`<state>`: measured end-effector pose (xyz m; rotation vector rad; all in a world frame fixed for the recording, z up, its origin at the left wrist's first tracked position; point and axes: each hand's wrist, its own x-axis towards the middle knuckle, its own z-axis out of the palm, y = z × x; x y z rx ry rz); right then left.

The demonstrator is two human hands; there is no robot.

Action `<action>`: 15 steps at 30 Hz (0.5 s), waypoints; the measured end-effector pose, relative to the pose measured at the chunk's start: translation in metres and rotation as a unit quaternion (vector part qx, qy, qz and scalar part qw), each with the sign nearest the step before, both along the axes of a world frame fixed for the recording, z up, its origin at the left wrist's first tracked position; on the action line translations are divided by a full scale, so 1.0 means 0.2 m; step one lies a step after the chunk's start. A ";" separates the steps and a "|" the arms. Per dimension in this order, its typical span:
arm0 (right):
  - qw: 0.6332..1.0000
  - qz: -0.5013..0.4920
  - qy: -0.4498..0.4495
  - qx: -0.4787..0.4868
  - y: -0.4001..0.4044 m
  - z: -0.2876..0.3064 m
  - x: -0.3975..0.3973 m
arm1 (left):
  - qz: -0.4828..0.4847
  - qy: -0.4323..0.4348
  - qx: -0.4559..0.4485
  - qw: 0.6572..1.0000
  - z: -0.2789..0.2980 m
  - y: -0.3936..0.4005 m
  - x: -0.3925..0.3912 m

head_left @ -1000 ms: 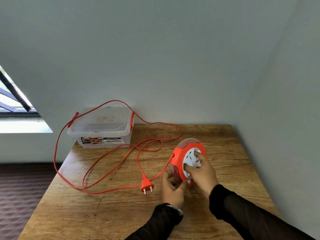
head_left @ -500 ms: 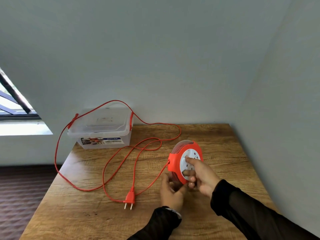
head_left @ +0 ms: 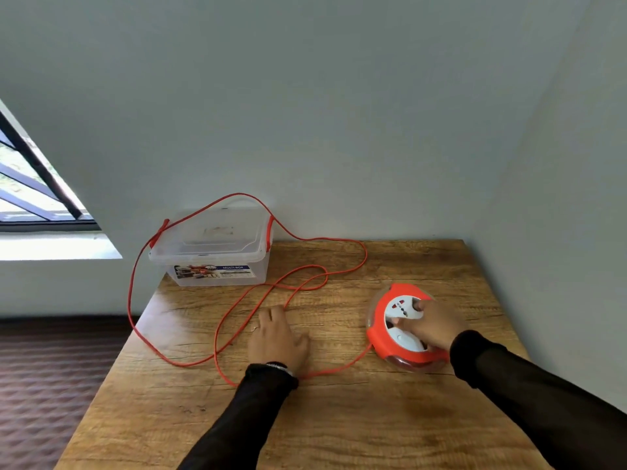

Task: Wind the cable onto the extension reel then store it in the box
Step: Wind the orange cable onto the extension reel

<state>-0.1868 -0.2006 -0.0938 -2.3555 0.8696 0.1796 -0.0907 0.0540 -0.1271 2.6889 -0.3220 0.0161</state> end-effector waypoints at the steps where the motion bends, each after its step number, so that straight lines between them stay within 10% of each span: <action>1: 1.000 0.011 0.013 -0.013 0.00 -0.01 0.00 | 0.028 0.031 0.083 0.996 -0.02 0.02 0.03; 15: 0.995 0.068 0.053 -0.054 0.03 0.01 0.03 | 0.094 0.099 0.143 0.980 0.00 0.27 0.28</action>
